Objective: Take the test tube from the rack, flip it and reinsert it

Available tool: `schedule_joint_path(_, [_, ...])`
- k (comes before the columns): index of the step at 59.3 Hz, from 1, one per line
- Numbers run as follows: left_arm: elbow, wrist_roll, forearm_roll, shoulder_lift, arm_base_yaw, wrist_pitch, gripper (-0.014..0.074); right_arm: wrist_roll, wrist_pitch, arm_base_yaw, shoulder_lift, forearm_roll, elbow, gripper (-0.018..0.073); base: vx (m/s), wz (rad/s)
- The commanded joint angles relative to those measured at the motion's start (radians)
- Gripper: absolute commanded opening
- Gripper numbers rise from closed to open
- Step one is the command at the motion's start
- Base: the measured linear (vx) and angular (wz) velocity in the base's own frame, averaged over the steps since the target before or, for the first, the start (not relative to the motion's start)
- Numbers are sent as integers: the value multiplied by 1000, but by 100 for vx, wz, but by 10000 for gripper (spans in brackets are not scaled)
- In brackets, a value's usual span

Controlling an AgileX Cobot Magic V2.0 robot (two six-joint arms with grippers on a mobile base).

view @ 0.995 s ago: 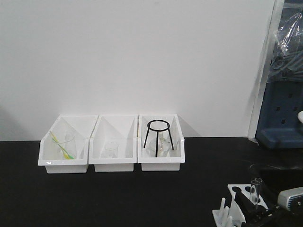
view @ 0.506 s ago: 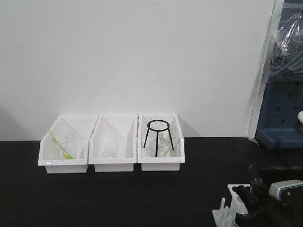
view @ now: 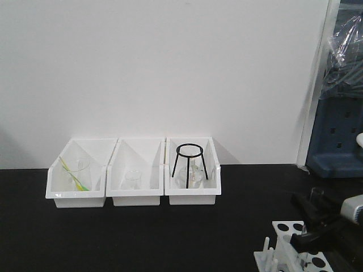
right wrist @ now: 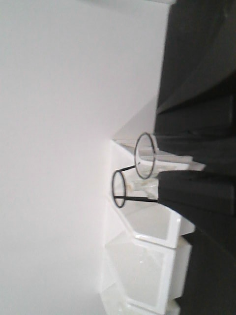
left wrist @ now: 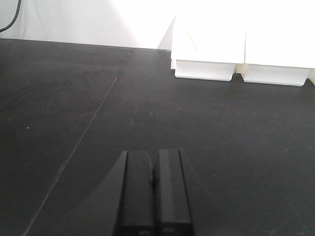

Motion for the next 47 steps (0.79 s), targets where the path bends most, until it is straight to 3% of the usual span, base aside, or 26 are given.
schedule_joint_path(1, [2, 0, -4, -3, 2, -79, -6, 59, -2, -3, -129, -10, -69, -13, 0, 0])
schedule_joint_path(15, [2, 0, -4, -3, 2, -79, -6, 82, 343, -3, -307, -75, -248, -12, 0, 0])
schedule_joint_path(19, [2, 0, -4, -3, 2, -79, -6, 23, 418, -3, -331, -161, -278, -11, 0, 0])
schedule_joint_path(23, [2, 0, -4, -3, 2, -79, -6, -116, 469, -3, -349, -347, -297, -10, 0, 0])
schedule_joint_path(29, [2, 0, -4, -3, 2, -79, -6, -414, 535, -3, -372, -707, -299, -8, 0, 0])
schedule_joint_path(33, [2, 0, -4, -3, 2, -79, -6, -475, 586, -3, -381, -927, -299, -8, 0, 0])
schedule_joint_path(36, [2, 0, -4, -3, 2, -79, -6, -454, 606, -3, -387, -1017, -299, -7, 0, 0])
schedule_joint_path(40, [2, 0, -4, -3, 2, -79, -6, -376, 606, -3, -392, -1029, -299, -6, 0, 0])
schedule_joint_path(43, [2, 0, -4, -3, 2, -79, -6, -293, 606, -3, -394, -983, -299, -6, 0, 0])
schedule_joint_path(47, [2, 0, -4, -3, 2, -79, -6, -129, 616, -3, -394, -794, -300, -6, 0, 0])
